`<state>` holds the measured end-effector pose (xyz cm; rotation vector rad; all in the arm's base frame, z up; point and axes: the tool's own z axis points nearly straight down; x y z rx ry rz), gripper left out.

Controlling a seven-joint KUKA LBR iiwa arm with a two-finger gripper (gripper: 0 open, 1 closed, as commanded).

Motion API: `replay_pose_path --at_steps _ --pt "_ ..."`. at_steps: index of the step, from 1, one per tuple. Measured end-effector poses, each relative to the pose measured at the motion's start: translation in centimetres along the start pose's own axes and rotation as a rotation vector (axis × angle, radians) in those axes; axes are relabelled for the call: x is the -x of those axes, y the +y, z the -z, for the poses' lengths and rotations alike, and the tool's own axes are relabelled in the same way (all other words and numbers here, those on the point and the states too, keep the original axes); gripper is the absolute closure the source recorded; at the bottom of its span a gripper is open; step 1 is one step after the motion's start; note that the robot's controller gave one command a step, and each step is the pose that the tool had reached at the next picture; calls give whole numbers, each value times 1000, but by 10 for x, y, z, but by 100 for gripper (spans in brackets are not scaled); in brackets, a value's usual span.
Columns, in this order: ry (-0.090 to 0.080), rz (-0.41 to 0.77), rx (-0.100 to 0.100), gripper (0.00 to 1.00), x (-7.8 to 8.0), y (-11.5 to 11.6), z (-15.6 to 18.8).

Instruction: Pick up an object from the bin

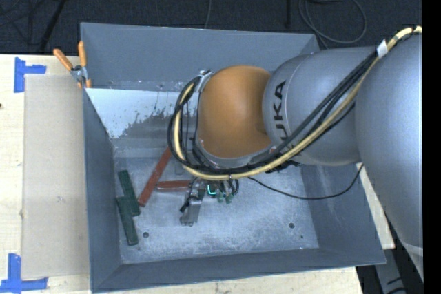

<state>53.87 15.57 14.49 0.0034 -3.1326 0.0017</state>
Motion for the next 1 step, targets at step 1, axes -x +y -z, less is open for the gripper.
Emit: replay_pose_path --at_steps 1 --pt "-3 168 1 0 49 -22 -76"
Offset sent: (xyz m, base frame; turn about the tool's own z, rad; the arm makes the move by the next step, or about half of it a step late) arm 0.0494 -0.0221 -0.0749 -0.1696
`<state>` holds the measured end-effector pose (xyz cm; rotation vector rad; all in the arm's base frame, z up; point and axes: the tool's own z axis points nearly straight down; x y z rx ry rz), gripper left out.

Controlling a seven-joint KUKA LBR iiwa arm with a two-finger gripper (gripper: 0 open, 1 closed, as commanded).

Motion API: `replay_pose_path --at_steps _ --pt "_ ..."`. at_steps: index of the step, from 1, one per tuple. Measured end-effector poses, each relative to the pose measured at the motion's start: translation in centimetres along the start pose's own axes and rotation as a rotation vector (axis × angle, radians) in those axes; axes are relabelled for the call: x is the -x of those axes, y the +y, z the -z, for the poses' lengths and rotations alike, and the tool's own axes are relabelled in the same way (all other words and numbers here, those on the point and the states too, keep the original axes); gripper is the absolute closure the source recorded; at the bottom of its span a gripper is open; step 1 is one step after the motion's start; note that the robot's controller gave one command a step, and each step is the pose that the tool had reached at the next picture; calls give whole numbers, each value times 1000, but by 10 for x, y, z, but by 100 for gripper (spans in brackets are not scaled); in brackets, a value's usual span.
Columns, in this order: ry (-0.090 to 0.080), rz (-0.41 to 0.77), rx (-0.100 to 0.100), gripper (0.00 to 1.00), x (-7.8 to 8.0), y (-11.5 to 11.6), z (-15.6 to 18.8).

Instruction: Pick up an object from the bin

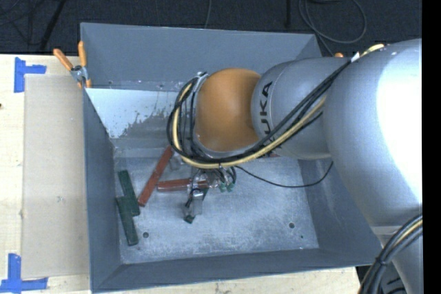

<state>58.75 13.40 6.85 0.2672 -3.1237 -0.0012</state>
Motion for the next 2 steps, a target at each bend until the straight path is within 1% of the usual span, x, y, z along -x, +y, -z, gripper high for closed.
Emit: replay_pose_path --at_steps 1,2 --pt "-7 -3 1 100 2 0 3" --pt "-10 -4 0 0 2 -1 3"
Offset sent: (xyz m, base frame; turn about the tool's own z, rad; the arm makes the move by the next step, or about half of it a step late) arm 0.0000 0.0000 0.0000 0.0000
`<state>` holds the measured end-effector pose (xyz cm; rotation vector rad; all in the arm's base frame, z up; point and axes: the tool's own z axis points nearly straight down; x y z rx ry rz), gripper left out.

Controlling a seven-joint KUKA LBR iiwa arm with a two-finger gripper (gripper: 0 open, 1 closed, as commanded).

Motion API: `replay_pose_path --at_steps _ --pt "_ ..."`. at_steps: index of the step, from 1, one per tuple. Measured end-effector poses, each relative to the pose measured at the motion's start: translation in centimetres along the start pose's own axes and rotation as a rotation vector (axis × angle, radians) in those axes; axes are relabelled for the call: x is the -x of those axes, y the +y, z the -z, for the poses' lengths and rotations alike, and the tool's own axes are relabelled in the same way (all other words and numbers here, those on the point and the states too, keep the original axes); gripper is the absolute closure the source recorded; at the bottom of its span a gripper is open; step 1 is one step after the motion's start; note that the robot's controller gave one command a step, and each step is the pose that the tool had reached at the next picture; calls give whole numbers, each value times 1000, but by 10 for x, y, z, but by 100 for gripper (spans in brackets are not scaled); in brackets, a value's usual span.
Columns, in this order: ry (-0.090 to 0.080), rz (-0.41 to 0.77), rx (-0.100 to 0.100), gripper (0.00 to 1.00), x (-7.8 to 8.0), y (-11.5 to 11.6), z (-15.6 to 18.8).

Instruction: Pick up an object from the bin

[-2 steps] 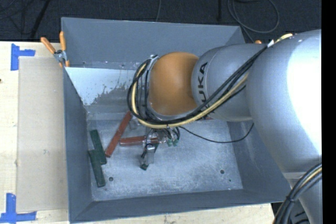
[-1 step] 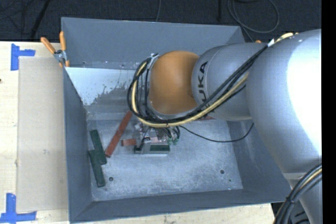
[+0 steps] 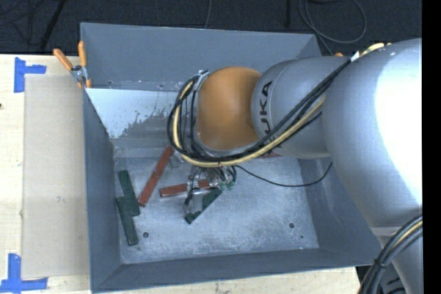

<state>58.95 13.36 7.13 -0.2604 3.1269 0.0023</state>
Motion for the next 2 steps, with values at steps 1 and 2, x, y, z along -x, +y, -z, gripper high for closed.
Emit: replay_pose_path --at_steps 1,2 --pt "3 -1 0 100 -1 0 -1" --pt "-6 -2 -2 100 5 -47 173"
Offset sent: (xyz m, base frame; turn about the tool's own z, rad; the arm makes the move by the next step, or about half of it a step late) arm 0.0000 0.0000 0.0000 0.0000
